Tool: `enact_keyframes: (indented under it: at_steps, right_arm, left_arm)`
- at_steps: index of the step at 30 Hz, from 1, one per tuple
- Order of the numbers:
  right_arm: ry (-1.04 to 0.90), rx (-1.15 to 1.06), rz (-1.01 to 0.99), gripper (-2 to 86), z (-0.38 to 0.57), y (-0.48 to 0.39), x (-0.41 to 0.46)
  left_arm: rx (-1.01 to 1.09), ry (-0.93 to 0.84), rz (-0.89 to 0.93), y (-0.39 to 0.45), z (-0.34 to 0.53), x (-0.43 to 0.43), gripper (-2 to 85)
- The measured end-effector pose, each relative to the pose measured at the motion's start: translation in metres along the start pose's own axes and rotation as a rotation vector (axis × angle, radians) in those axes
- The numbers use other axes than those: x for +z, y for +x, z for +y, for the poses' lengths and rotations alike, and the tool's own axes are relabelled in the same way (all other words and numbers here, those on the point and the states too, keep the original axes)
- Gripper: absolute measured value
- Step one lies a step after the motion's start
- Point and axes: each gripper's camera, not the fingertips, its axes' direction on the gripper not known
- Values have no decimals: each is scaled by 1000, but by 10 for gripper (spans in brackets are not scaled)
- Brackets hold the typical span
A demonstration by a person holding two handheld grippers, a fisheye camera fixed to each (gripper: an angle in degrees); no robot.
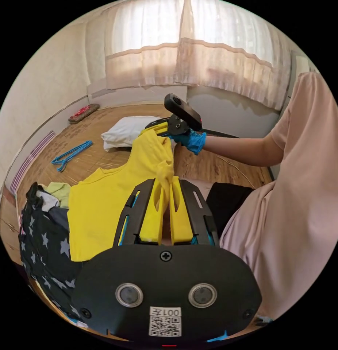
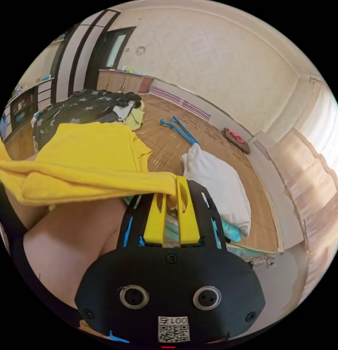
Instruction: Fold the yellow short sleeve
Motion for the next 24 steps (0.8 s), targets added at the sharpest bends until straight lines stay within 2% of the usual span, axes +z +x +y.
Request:
enact_keyframes:
  at_steps: [7, 12, 16, 24]
  right_arm:
    - [44, -165, -60, 64, -115, -27, 43]
    - [10, -240, -154, 65, -186, -62, 88]
    - [-91, -338, -177, 65, -231, -102, 130]
    - [-274, -451, -244, 81, -274, -143, 196]
  left_arm:
    - [-213, 103, -137, -73, 65, -35, -14]
    - [-373, 74, -230, -121, 126, -35, -13]
    - [-483, 41, -286, -157, 183, -16, -13]
    - [-684, -51, -221, -205, 269, 36, -13]
